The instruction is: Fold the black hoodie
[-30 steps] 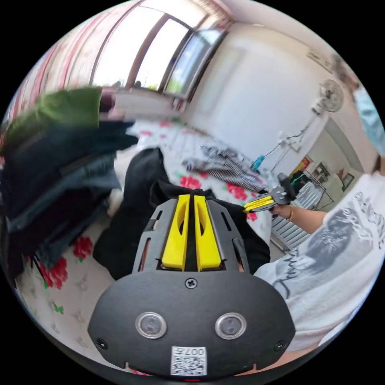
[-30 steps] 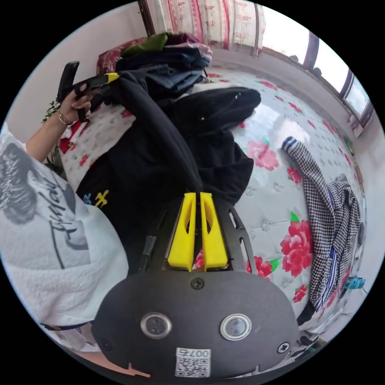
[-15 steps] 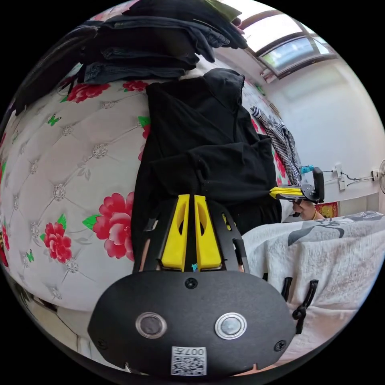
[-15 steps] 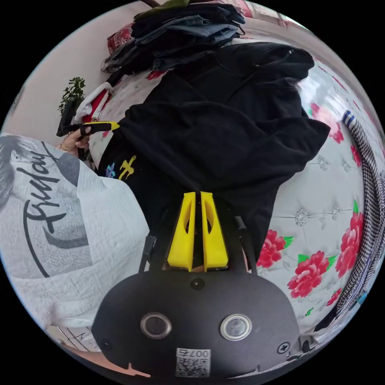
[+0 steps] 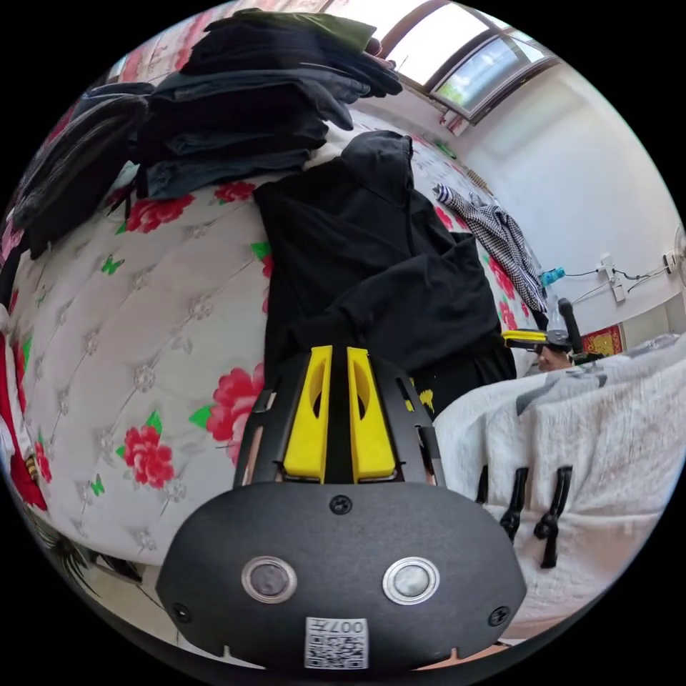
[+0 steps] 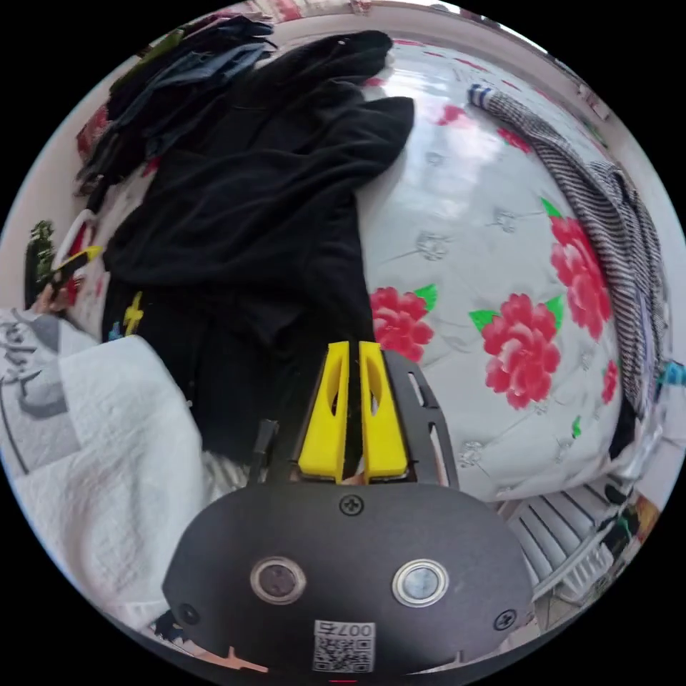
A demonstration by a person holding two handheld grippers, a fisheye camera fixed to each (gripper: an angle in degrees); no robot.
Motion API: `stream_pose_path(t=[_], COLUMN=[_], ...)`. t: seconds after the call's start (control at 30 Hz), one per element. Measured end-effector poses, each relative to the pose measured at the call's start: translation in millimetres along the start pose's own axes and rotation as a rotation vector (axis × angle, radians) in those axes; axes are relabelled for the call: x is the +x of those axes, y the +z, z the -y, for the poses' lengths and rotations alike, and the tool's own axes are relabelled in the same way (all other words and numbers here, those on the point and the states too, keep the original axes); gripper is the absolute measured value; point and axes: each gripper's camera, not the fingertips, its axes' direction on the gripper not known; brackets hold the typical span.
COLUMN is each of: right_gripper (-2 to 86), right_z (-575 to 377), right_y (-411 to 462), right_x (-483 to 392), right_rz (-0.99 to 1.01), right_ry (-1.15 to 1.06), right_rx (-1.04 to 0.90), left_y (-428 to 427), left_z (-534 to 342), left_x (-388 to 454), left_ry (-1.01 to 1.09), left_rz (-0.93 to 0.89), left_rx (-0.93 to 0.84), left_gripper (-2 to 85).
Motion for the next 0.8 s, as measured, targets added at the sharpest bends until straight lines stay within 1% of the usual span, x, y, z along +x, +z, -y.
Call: stream_pose_path(t=[0.03,0.1,0.17,0.2,0.23,0.27,0.3,0.33,0.4,0.47,0.5,0.57,0.67,0.73,0.8], right_gripper=[1.1,0.6,0.6,0.8,1.2,1.8,2.2,3.2,4.5,6.0,6.5,7.8,8.2,7.1,5.2], right_z=[0,-8,-44,-52,-66,-73,-75,-73,-64,-30,-19,35,106,137,152], right_y=[-1,-10,-10,-7,-4,-8,-13,-26,-54,-83,-87,-91,-70,-52,-40], right_x=[17,67,140,154,176,192,197,203,208,215,217,226,235,239,246], right_rz=[-0.034,0.057,0.260,0.322,0.440,0.526,0.547,0.548,0.495,0.494,0.500,0.540,0.565,0.595,0.556], right_ry=[0.037,0.211,0.434,0.468,0.504,0.507,0.497,0.464,0.428,0.349,0.335,0.282,0.258,0.261,0.287], right_rx=[0.009,0.043,0.110,0.117,0.147,0.170,0.180,0.193,0.276,0.371,0.390,0.437,0.400,0.346,0.292], left_y=[13,40,65,76,80,81,80,77,69,59,53,46,51,68,86], left_z=[15,33,42,43,43,42,41,41,42,45,50,58,76,86,89], left_x=[3,6,11,18,24,26,27,26,23,21,22,24,31,40,45], left_ry=[0.016,0.011,0.003,0.012,0.017,0.018,0.015,0.008,-0.008,-0.010,-0.007,0.005,0.032,0.064,0.082], left_rz=[-0.015,-0.029,-0.045,-0.046,-0.027,-0.015,-0.007,-0.013,-0.018,-0.015,-0.004,0.003,-0.023,-0.022,0.005], left_rx=[-0.007,-0.049,-0.100,-0.120,-0.120,-0.116,-0.112,-0.112,-0.100,-0.077,-0.058,-0.028,-0.020,-0.049,-0.092], left_gripper=[5.4,5.9,5.5,5.3,5.2,5.2,5.1,5.1,5.1,5.0,4.9,4.9,5.0,5.6,5.7])
